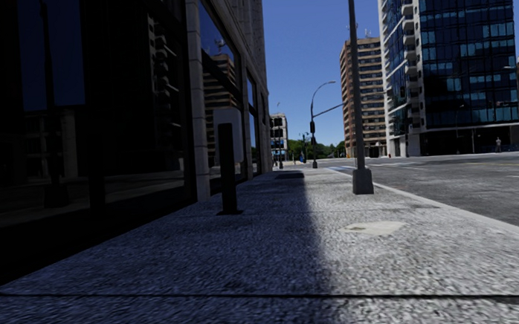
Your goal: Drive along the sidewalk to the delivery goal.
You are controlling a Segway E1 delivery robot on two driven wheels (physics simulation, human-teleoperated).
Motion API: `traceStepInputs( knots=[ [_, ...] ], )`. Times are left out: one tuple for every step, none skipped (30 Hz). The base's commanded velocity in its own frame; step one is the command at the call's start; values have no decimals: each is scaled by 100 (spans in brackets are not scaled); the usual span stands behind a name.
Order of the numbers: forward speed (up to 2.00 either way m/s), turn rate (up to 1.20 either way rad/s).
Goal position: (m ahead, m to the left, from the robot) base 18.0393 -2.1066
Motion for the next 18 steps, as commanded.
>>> traceStepInputs(
  knots=[
    [200, 0],
    [200, 0],
    [199, 0],
    [192, -22],
    [189, -102],
    [188, -120],
    [188, -120],
    [187, -120],
    [187, -120],
    [187, -120],
    [187, -120],
    [187, -120],
    [187, -36],
    [187, 0],
    [187, 0],
    [187, 0],
    [187, 0],
    [187, 0]
  ],
)
